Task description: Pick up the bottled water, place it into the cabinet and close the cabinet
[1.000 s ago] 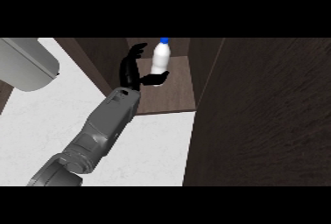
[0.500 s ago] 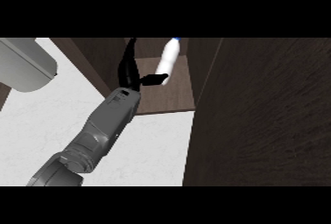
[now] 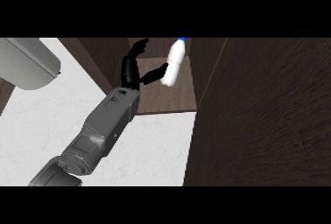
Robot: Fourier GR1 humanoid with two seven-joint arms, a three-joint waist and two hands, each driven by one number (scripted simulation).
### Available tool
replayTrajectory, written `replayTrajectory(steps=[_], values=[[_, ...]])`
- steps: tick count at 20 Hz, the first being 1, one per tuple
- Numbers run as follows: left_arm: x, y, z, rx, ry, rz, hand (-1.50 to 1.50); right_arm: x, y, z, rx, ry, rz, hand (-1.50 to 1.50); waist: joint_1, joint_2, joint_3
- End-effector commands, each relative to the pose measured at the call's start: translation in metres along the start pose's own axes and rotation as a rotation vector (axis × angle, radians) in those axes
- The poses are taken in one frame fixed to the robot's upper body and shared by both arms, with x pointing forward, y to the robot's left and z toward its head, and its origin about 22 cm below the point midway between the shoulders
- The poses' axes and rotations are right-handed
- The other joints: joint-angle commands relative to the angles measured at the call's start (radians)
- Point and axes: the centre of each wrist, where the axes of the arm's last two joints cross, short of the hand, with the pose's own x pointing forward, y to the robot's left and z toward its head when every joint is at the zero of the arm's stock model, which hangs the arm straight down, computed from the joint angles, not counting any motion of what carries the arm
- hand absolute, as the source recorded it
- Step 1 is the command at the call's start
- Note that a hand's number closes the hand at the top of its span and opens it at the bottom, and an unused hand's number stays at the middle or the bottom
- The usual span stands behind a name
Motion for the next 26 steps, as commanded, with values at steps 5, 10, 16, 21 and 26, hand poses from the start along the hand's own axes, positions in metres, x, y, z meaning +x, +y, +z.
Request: replayTrajectory(steps=[5, 10, 16, 21, 26], values=[[-0.006, 0.005, 0.006, -0.098, -0.123, 0.290, 1.50, 0.018, -0.002, 0.004, 0.002, -0.019, 0.007, -1.50, 0.025, -0.010, 0.001], [0.008, 0.000, 0.001, -0.184, -0.093, 0.414, 1.50, 0.025, 0.000, 0.007, -0.015, -0.015, -0.011, -1.50, 0.028, -0.018, 0.001], [-0.005, 0.003, 0.024, -0.318, -0.058, 0.554, 1.50, 0.012, -0.004, 0.011, -0.039, -0.009, 0.046, -1.50, 0.057, -0.029, 0.003], [0.002, 0.008, 0.041, -0.357, -0.067, 0.649, 1.50, 0.035, -0.010, 0.013, -0.040, 0.006, 0.069, -1.50, 0.082, -0.034, 0.002], [-0.004, 0.030, 0.077, -0.329, -0.065, 0.694, 1.50, 0.019, -0.009, 0.011, -0.039, 0.022, 0.079, -1.50, 0.107, -0.042, 0.003]])
